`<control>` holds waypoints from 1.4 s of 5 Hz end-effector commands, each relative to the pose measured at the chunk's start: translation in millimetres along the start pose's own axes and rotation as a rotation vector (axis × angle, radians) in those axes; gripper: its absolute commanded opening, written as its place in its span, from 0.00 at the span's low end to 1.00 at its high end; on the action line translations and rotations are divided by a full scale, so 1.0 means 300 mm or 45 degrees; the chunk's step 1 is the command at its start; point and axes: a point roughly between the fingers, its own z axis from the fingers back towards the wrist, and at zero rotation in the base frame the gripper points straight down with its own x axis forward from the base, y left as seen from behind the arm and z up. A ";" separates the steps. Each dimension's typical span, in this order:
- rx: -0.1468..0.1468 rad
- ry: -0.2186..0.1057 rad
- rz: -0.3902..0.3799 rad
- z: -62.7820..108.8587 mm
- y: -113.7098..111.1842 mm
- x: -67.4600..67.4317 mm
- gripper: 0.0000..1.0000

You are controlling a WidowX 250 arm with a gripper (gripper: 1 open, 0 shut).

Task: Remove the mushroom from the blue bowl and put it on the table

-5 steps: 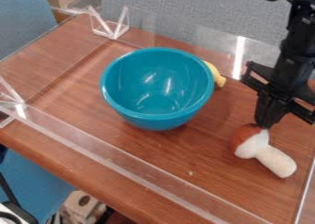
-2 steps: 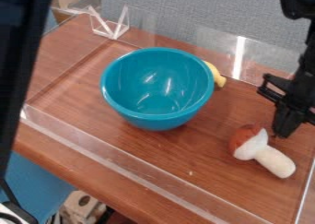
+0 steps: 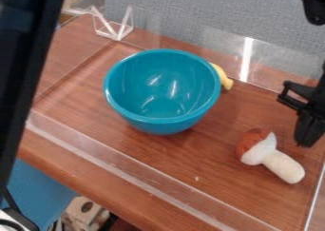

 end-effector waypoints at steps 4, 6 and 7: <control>-0.047 -0.100 0.012 0.080 0.029 0.046 1.00; -0.044 -0.113 0.106 0.139 0.010 0.044 1.00; -0.031 -0.129 0.226 0.173 0.019 0.024 1.00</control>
